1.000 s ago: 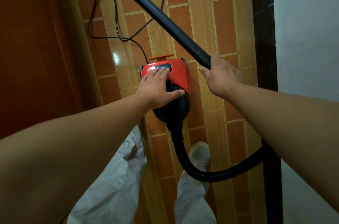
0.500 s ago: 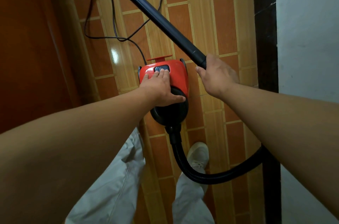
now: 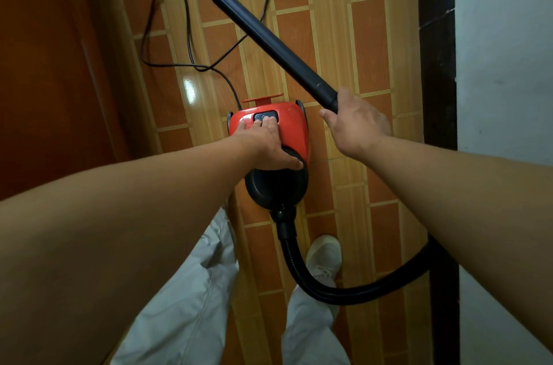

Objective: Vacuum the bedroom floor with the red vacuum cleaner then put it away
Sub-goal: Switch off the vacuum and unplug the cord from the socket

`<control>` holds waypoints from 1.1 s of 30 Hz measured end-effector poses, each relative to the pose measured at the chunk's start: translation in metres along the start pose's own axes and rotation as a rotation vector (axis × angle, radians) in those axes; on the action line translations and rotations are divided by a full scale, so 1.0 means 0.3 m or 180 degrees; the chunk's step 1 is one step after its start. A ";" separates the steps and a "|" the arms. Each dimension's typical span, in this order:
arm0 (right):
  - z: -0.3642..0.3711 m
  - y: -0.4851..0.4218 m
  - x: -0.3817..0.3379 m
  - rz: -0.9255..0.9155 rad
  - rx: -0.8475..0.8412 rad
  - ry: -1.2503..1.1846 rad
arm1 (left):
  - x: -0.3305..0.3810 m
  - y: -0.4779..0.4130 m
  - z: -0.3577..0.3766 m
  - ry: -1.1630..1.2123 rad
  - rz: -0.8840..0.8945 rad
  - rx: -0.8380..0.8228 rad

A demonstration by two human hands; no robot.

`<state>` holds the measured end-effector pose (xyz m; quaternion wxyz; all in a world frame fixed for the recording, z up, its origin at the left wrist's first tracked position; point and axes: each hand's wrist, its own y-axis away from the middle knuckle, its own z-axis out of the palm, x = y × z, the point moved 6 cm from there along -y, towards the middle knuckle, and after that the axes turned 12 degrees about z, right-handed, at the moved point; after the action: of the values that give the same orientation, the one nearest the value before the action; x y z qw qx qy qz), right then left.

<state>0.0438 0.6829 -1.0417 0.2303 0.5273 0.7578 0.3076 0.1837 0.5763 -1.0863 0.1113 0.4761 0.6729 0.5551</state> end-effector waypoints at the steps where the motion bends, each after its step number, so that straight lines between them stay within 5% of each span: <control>1: -0.001 0.001 0.001 0.0011 0.0005 0.0008 | 0.002 0.002 -0.004 0.0017 -0.0001 0.0018; 21: -0.138 0.164 -0.031 0.0303 0.0044 -0.0054 | -0.041 0.183 -0.099 -0.0540 0.0656 0.0344; 33: -0.217 0.435 -0.013 0.1104 -0.0304 -0.1002 | -0.008 0.480 -0.259 -0.0768 0.0967 0.0437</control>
<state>0.0871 0.6979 -0.9031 0.3140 0.6795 0.5952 0.2921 0.2067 0.5146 -0.9366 0.0734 0.6417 0.6114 0.4572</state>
